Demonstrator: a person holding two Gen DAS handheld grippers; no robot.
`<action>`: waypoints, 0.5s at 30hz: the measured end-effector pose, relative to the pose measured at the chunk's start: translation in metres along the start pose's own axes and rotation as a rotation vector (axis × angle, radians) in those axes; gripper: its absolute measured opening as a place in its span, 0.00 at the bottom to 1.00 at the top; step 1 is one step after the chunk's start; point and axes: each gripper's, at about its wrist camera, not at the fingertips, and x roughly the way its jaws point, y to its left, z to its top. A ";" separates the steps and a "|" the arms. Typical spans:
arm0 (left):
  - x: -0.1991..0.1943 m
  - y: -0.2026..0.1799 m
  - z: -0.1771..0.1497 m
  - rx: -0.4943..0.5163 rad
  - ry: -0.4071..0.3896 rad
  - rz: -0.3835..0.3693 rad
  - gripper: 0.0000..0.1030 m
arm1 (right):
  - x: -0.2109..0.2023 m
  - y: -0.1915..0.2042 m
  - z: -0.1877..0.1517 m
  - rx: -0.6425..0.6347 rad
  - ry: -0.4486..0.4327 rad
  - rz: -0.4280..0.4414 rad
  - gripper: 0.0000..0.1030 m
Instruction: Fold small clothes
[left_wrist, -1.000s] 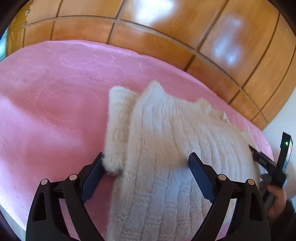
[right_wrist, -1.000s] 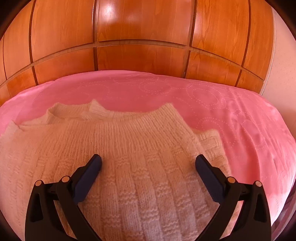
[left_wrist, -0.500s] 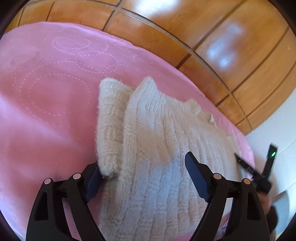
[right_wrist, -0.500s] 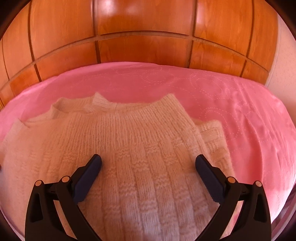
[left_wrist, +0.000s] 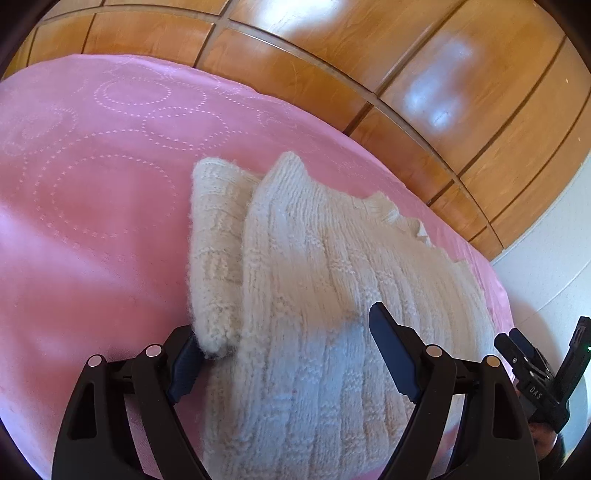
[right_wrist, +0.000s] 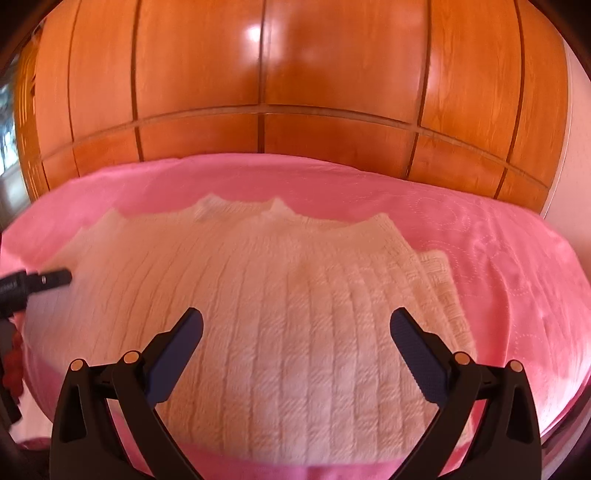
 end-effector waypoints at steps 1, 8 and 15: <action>-0.001 -0.001 -0.001 0.006 0.000 0.001 0.79 | 0.001 0.004 -0.003 -0.015 0.006 -0.009 0.98; -0.007 0.002 -0.011 -0.066 -0.038 -0.042 0.78 | 0.037 0.007 -0.036 -0.027 0.128 -0.036 0.98; 0.001 0.001 -0.009 -0.088 -0.014 -0.065 0.49 | 0.035 0.007 -0.043 -0.006 0.077 -0.056 0.98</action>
